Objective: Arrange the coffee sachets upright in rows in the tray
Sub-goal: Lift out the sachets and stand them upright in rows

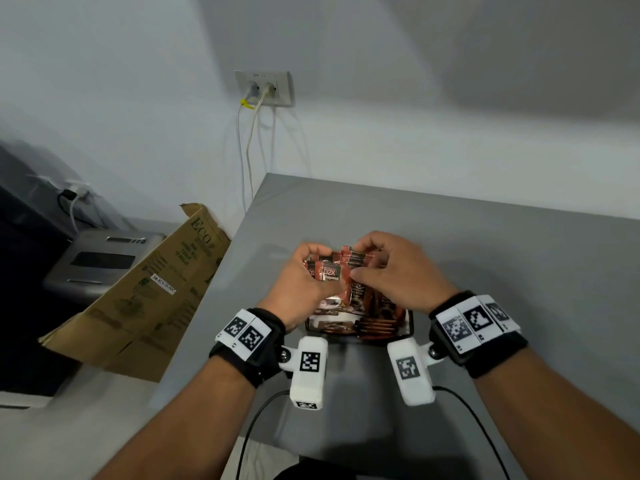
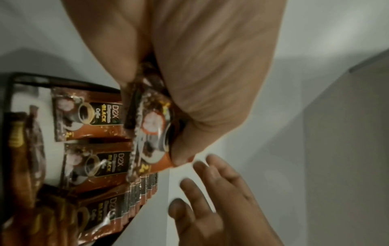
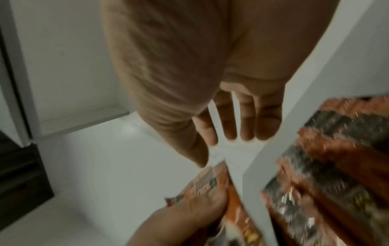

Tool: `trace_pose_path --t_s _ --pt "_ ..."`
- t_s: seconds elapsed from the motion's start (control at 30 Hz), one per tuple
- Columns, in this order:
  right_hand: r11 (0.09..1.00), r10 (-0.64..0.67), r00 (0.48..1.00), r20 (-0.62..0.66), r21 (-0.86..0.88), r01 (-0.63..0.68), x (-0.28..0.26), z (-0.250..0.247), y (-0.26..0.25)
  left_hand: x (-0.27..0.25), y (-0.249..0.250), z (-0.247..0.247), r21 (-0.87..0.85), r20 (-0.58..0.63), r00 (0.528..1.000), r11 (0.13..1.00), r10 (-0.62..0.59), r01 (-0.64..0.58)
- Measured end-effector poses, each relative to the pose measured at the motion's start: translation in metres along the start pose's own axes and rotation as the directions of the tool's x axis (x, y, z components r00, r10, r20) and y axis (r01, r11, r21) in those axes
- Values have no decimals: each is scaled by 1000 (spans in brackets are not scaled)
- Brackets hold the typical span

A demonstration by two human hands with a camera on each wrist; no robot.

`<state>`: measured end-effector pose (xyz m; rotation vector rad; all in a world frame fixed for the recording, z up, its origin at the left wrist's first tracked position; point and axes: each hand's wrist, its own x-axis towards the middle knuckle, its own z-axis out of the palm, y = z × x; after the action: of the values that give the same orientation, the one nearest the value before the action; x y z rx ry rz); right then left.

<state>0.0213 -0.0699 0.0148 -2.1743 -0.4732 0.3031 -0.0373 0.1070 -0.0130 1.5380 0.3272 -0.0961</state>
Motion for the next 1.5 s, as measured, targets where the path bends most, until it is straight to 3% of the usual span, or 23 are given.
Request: trace_pose_path --t_s 0.1,0.23,0.33,0.53,0.8,1.07,1.17,1.23,1.27,1.33,1.4,1.5 --pt "998 -15 991 133 69 6 0 11 -3 1 -2 1 35 30 1000 999 -6 5" --pt "1000 22 999 24 22 -23 11 11 7 2 -8 -5 2 -70 996 998 -57 57" --pt "984 76 997 19 -163 -72 15 14 20 3 -12 -18 -112 -172 977 988 -124 105" --pt "908 134 981 138 -413 -65 18 36 37 3 -21 -27 -227 -155 958 953 -241 203" --pt "862 90 988 125 -507 -14 20 39 48 -5 -22 -25 -133 -116 971 972 -208 192" --pt "889 37 998 56 -458 -7 18 32 45 -3 -20 -15 -112 -32 982 977 -189 184" --pt "991 6 999 46 -133 0 13 25 18 -3 -19 -9 -127 0 994 986 -111 110" --pt "997 -8 995 104 71 1 11 25 2 -3 -16 -5 -122 23 998 991 -61 64" --pt "996 -25 995 93 87 16 13 25 -2 -2 -14 -4 -105 26 998 993 -51 54" --pt "998 -48 999 -2 35 48 20 26 -1 0 -11 -6 -83 -26 998 995 -63 60" --pt "999 -32 998 -54 -33 30 30 29 5 3 -10 -15 -62 -172 981 995 -90 80" --pt "983 13 999 43 -183 -5 36 41 12 4 -16 -32 -32 -302 947 993 -114 110"
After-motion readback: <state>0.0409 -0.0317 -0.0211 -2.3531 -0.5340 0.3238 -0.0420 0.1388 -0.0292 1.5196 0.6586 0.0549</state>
